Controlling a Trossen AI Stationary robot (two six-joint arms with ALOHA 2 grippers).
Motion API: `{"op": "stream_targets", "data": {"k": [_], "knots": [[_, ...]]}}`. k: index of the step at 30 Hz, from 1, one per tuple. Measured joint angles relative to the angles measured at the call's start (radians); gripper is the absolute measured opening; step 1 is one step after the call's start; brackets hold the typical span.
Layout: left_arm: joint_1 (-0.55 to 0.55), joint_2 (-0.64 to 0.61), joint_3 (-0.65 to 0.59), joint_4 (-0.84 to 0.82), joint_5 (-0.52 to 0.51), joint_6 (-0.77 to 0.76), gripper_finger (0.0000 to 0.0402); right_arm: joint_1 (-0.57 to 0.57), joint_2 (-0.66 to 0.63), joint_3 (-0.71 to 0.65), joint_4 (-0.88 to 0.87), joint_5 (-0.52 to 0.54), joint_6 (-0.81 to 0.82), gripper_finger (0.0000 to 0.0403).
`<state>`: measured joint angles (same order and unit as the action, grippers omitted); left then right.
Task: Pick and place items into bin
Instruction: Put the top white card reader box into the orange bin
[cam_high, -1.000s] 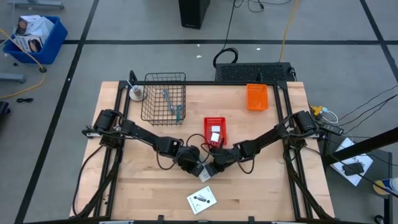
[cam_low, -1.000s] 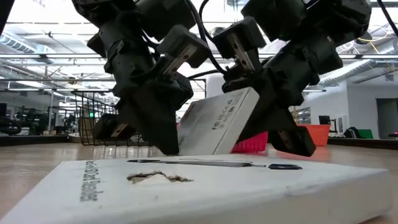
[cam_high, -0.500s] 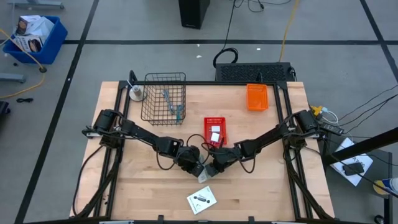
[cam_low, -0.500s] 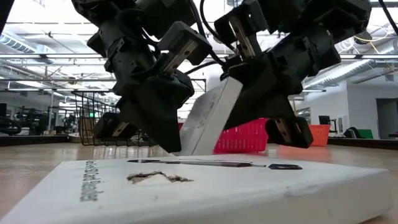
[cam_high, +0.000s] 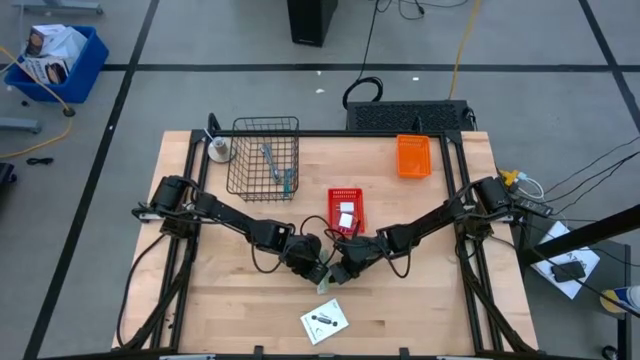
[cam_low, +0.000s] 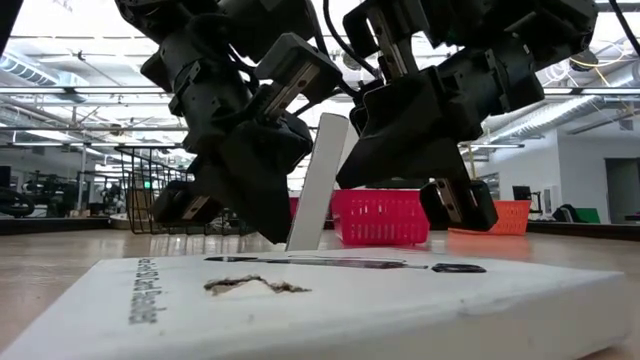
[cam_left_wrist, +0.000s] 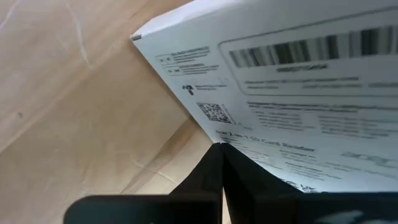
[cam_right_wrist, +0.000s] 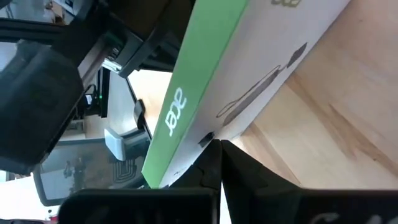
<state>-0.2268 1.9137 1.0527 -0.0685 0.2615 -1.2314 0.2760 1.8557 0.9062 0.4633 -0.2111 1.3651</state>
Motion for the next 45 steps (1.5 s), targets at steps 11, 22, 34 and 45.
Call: {"op": "stream_targets", "data": {"k": [11, 22, 34, 45], "knots": [[0.000, 0.000, 0.000, 0.018, 0.000, 0.032, 0.0036, 0.000, 0.000, 0.000, 0.034, 0.000, -0.003, 0.0000], [0.000, -0.001, 0.000, 0.015, 0.001, 0.024, 0.0037, 0.000, -0.001, 0.000, 0.036, 0.000, 0.000, 0.0000], [0.000, -0.001, 0.000, -0.017, 0.063, 0.053, 0.0037, 0.001, -0.001, 0.000, 0.037, -0.001, -0.001, 0.0000], [0.007, -0.133, 0.000, -0.306, -0.023, 0.128, 0.0037, 0.001, -0.001, 0.001, 0.034, -0.010, -0.009, 0.0000]]}}
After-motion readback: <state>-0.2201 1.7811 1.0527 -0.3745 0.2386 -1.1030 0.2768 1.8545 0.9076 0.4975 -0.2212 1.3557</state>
